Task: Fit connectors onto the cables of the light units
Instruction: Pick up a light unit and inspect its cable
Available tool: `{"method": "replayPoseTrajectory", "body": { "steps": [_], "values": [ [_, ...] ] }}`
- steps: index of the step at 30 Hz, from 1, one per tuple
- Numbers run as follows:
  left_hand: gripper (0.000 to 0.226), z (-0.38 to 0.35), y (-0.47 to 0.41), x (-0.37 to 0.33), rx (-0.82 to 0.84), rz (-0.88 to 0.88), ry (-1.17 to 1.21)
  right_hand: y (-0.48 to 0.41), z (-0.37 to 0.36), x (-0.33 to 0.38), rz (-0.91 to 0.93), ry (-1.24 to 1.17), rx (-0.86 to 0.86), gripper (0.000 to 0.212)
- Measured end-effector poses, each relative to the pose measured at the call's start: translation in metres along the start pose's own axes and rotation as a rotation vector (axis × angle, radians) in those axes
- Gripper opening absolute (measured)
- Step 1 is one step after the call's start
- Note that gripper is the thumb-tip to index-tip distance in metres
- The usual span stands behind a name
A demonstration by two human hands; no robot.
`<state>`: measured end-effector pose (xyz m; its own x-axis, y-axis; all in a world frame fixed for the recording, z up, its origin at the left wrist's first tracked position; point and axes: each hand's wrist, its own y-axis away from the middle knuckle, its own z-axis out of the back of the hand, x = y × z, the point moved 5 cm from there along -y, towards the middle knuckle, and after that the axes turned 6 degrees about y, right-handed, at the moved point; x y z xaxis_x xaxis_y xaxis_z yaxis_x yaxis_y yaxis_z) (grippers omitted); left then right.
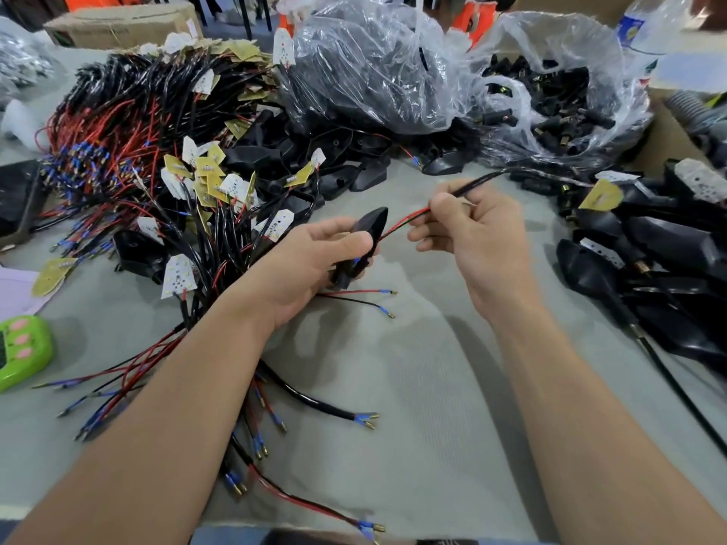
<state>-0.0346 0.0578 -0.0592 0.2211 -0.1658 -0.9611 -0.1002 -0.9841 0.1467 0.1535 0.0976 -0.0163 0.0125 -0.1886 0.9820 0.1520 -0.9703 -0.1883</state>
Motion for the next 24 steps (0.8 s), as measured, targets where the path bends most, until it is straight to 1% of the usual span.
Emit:
{"method": "replayPoseTrajectory", "body": {
  "steps": [4,8,11,13,15,18,20,24],
  "values": [
    [0.033,-0.001,0.004,-0.002,-0.015,-0.032,-0.015,0.005,-0.01,0.003,0.003,0.012,0.055,0.011],
    [0.038,0.001,0.007,-0.004,-0.044,-0.056,0.002,0.003,-0.003,0.005,-0.02,-0.006,0.034,0.01],
    [0.032,0.0,0.008,-0.005,-0.045,-0.065,0.014,0.002,-0.002,0.003,-0.052,-0.07,0.053,0.012],
    [0.031,-0.003,0.008,-0.006,-0.037,-0.072,0.004,0.003,-0.005,0.0,-0.071,-0.065,0.074,0.013],
    [0.034,-0.006,0.009,-0.007,-0.027,-0.072,-0.011,0.003,-0.006,-0.002,-0.071,-0.018,0.054,0.014],
    [0.042,-0.007,0.012,-0.008,-0.028,-0.062,-0.035,0.001,-0.002,-0.002,-0.04,0.072,-0.039,0.015],
    [0.043,-0.008,0.012,-0.008,-0.02,-0.061,-0.05,0.001,0.001,-0.002,-0.042,0.068,-0.073,0.015],
    [0.034,-0.01,0.012,-0.008,-0.032,-0.051,-0.061,0.003,-0.006,-0.006,-0.083,-0.008,-0.026,0.011]
  ]
}}
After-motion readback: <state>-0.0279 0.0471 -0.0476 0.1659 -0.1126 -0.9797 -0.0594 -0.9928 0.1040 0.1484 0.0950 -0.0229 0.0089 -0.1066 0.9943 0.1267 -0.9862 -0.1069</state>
